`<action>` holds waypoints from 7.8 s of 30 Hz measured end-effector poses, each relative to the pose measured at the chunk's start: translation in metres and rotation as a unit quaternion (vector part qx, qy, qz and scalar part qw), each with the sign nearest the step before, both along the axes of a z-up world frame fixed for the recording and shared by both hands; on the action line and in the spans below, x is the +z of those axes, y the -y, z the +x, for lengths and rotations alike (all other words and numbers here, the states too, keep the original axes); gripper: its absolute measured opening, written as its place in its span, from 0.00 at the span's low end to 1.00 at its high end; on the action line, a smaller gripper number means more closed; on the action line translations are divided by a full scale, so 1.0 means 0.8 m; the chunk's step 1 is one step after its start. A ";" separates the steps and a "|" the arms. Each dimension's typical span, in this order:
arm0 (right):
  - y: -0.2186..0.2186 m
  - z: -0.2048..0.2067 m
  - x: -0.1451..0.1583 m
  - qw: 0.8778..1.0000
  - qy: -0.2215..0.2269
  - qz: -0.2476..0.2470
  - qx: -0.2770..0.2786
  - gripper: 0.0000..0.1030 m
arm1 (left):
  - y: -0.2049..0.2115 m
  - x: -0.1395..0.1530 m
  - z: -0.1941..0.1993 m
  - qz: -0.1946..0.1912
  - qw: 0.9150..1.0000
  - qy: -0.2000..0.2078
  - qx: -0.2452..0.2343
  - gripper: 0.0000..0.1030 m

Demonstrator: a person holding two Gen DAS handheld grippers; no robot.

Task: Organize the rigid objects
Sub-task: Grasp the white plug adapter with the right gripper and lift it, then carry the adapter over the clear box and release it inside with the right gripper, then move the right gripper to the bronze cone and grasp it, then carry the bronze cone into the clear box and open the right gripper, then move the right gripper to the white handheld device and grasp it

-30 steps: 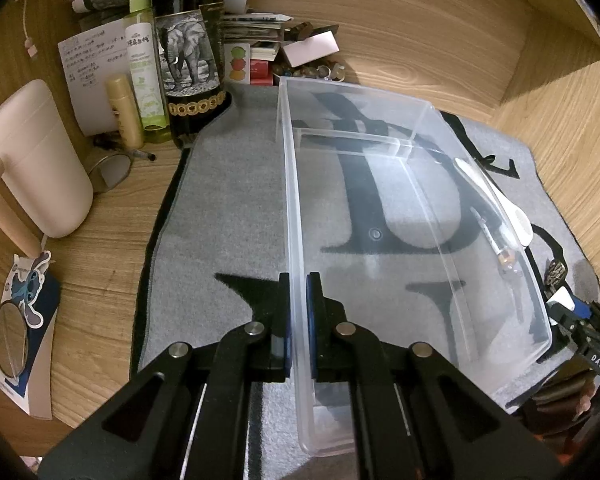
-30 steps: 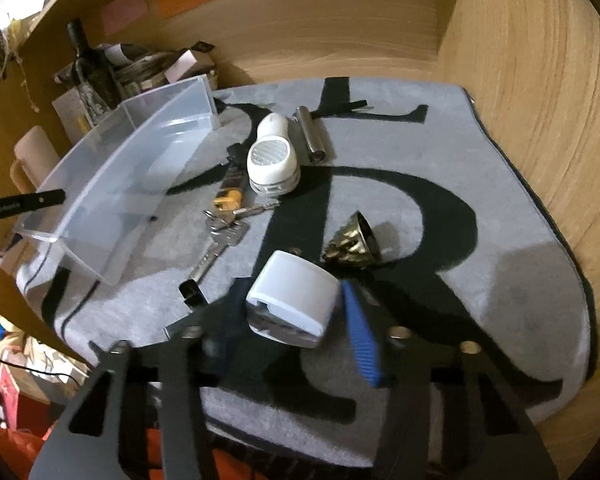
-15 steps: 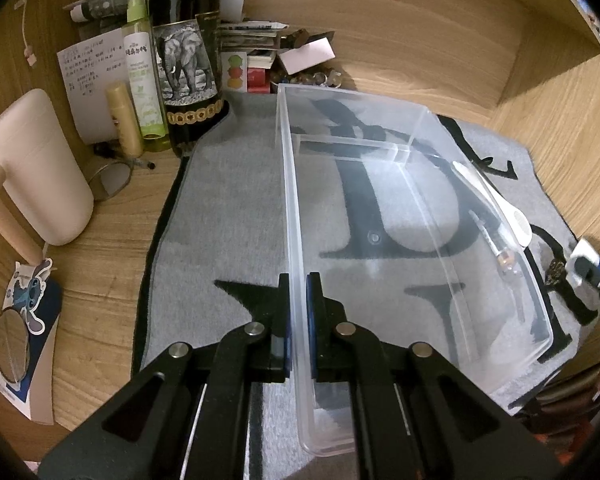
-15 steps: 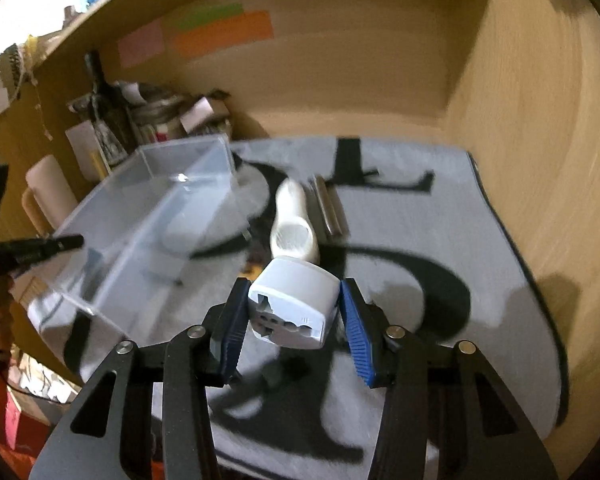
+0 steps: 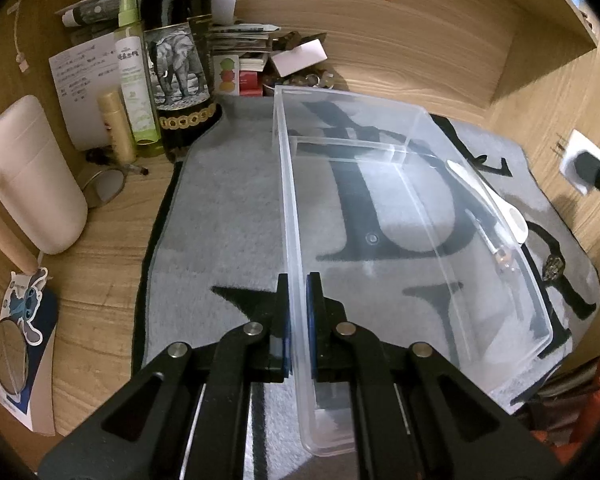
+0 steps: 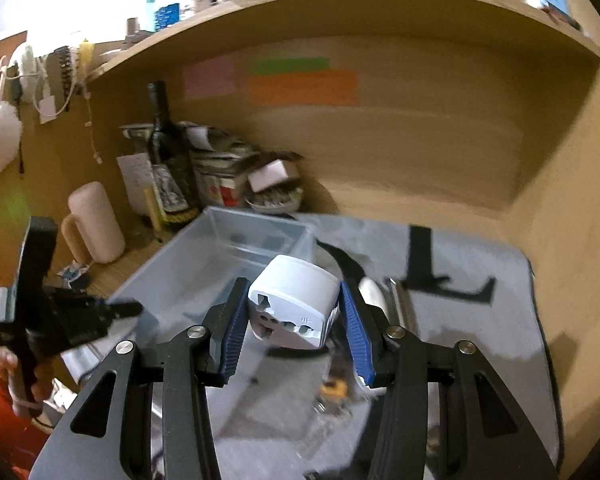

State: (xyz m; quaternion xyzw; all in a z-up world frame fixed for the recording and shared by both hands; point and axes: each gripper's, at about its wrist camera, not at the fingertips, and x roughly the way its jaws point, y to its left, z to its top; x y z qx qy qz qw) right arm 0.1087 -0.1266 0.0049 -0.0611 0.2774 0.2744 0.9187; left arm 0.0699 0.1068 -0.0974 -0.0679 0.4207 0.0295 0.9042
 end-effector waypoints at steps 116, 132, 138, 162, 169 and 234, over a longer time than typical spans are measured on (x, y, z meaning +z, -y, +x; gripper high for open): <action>0.131 0.019 -0.112 0.981 -0.123 -0.065 -0.136 0.33 | -0.002 -0.001 0.026 0.013 1.000 -0.018 0.009 0.05; 0.056 0.026 -0.022 0.998 -0.016 -0.024 -0.062 0.33 | -0.002 -0.002 0.022 0.010 1.000 -0.006 0.001 0.05; 0.023 0.025 0.001 0.999 0.011 -0.029 -0.035 0.33 | -0.004 -0.002 0.022 0.005 1.000 -0.001 -0.004 0.05; -0.108 0.074 -0.034 0.994 -0.037 -0.079 0.070 0.33 | -0.004 -0.003 0.022 0.010 1.000 0.006 -0.024 0.06; -0.123 0.090 -0.065 0.985 -0.094 -0.114 0.089 0.33 | -0.006 -0.003 0.021 0.004 1.000 0.009 -0.027 0.07; 0.067 0.071 -0.089 0.989 -0.103 -0.090 -0.064 0.72 | -0.001 -0.003 0.028 0.014 1.000 -0.007 -0.005 0.07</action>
